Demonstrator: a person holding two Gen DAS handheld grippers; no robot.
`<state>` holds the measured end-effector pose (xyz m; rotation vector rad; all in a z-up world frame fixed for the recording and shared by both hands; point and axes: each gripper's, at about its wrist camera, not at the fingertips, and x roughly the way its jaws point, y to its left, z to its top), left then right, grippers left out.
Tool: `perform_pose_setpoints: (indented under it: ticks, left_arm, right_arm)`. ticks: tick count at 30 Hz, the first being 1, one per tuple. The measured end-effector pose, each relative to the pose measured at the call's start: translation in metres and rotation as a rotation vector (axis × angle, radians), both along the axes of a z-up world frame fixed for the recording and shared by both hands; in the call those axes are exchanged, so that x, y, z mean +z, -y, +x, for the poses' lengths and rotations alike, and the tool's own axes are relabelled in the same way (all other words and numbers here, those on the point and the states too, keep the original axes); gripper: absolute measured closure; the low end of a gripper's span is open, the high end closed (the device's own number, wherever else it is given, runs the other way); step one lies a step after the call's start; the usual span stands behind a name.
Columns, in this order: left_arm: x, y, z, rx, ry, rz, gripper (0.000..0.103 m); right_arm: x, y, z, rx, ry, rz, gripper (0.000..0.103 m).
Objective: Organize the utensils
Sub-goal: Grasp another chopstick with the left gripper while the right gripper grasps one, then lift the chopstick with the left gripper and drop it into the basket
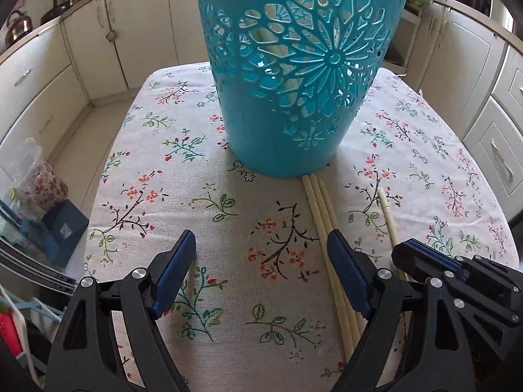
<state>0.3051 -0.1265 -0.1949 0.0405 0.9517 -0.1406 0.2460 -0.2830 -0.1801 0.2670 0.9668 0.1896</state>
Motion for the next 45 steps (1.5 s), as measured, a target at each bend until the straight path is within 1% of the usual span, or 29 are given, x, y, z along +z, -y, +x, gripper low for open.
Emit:
perform_pose_setpoints:
  ticks: [3,12,14,16,18,20,21,23,24,26,29,33,36,39,45]
  left_arm:
    - [0.001,0.003,0.002,0.004,0.000,0.016,0.024]
    - [0.000,0.010,0.013,0.011,-0.030,0.024,0.025]
    - [-0.002,0.013,0.010,0.005,-0.022,0.044,0.025]
    - [-0.002,0.014,0.009,0.000,-0.015,0.042,0.027]
    - [-0.001,0.016,0.008,-0.015,-0.005,0.038,0.034]
    - [0.000,0.020,0.008,-0.043,0.001,0.036,0.048]
    - [0.000,0.022,0.009,-0.056,0.004,0.033,0.053]
    - [0.000,0.029,0.008,-0.112,0.017,0.023,0.072]
    - [0.001,0.030,0.009,-0.132,0.020,0.025,0.075]
    - [0.001,0.032,0.008,-0.183,0.014,0.014,0.092]
    - [0.002,0.023,0.008,-0.192,-0.008,-0.013,0.097]
    - [0.003,0.005,0.004,-0.170,-0.033,-0.040,0.097]
    - [0.004,-0.005,-0.001,-0.140,-0.032,-0.034,0.097]
    - [0.004,-0.009,-0.001,-0.133,-0.024,-0.017,0.097]
    - [0.005,-0.015,-0.002,-0.127,-0.014,-0.010,0.095]
  right_arm:
    - [0.000,0.000,0.000,0.001,0.000,0.004,0.096]
    - [-0.001,0.003,0.000,-0.005,0.002,0.007,0.095]
    - [-0.001,0.003,0.000,-0.006,0.002,0.007,0.095]
    - [-0.001,0.004,0.000,-0.006,0.003,0.006,0.095]
    - [-0.001,0.004,0.000,-0.007,0.005,0.005,0.095]
    - [-0.001,0.005,0.001,-0.010,0.009,0.000,0.095]
    - [-0.001,0.005,0.001,-0.014,0.013,-0.002,0.095]
    - [-0.001,0.007,0.002,-0.021,0.018,0.002,0.095]
    - [-0.002,0.007,0.003,-0.022,0.019,0.001,0.095]
    - [-0.001,0.007,0.003,-0.023,0.021,0.001,0.095]
    - [-0.001,0.007,0.004,-0.022,0.024,-0.002,0.095]
    - [-0.002,0.007,0.006,-0.021,0.026,0.001,0.095]
    - [-0.002,0.007,0.008,-0.024,0.028,0.001,0.095]
    - [-0.002,0.007,0.009,-0.026,0.030,0.001,0.095]
    - [-0.002,0.009,0.011,-0.033,0.034,-0.005,0.095]
